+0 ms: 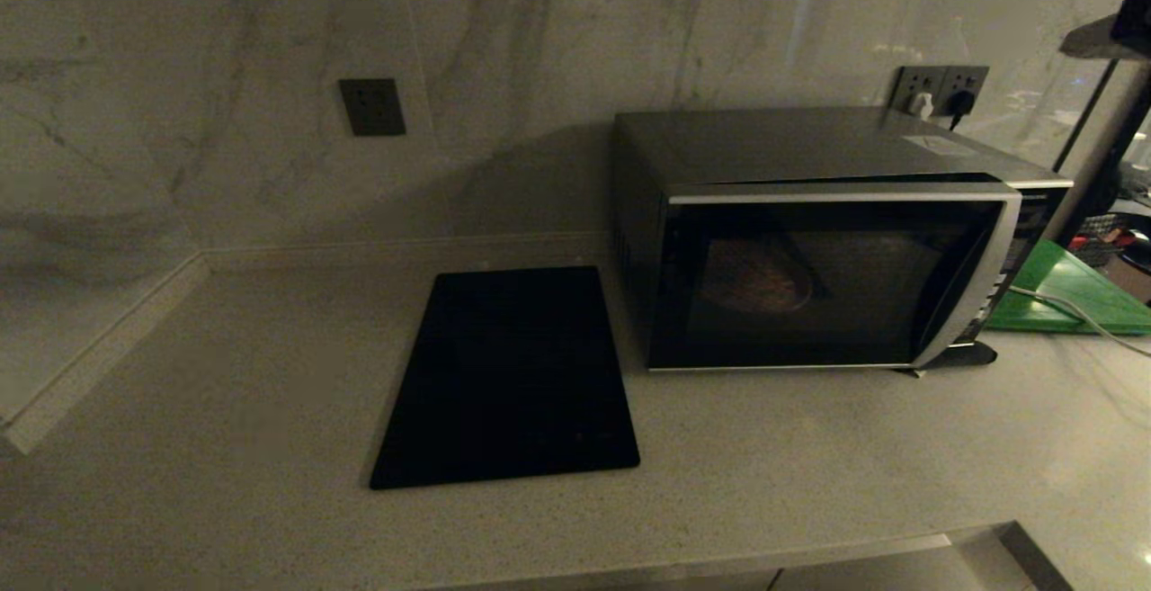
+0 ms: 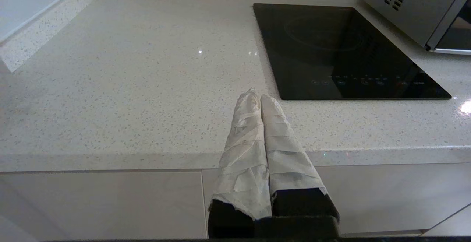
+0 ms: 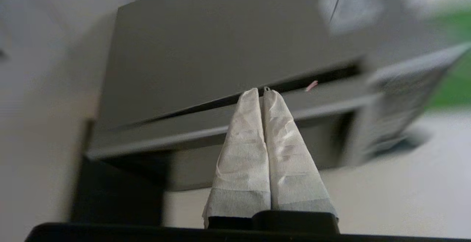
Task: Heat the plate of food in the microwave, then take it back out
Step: Open the microwave oven
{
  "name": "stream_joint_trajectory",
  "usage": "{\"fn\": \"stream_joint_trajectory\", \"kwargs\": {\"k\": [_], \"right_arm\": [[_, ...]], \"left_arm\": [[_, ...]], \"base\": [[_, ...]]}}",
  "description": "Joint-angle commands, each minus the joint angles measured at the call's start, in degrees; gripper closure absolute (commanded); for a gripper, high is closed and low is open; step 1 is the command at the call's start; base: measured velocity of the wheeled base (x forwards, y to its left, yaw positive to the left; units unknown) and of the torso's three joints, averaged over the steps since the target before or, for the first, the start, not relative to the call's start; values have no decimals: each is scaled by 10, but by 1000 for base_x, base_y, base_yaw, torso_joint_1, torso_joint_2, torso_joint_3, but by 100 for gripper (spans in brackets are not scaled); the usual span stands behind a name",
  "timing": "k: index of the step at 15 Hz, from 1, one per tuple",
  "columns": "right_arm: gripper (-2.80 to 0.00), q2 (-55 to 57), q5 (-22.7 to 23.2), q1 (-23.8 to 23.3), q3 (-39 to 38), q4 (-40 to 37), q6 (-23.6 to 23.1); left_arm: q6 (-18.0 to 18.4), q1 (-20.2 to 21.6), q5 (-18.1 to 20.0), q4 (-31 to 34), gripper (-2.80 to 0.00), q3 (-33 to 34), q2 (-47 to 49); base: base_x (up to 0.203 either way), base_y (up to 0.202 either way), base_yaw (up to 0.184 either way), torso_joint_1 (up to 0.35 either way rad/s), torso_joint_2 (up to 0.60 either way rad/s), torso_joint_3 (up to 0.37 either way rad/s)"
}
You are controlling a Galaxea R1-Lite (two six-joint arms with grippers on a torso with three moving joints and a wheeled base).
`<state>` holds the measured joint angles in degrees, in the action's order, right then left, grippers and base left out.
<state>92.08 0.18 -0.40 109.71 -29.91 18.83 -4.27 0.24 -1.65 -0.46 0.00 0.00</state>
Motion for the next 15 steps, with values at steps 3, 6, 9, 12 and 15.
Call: {"fn": "stream_joint_trajectory", "kwargs": {"k": [3, 6, 9, 12, 15], "right_arm": [[0, 94, -4, -3, 10, -5, 74], [0, 139, -25, -34, 10, -3, 76], [0, 171, -94, -49, 13, 23, 72], [0, 181, -94, -65, 10, 75, 40], [0, 187, -90, -67, 11, 108, 26]], "left_arm": [[0, 0, 0, -1, 0, 0, 1], [0, 0, 0, -1, 0, 0, 1], [0, 0, 0, -1, 0, 0, 1], [0, 0, 0, -1, 0, 0, 1], [0, 0, 0, -1, 0, 0, 1]], "base": [[0, 0, 0, 0, 0, 0], [0, 0, 0, 0, 0, 0], [0, 0, 0, 0, 0, 0], [0, 0, 0, 0, 0, 0], [0, 0, 0, 0, 0, 0]]}}
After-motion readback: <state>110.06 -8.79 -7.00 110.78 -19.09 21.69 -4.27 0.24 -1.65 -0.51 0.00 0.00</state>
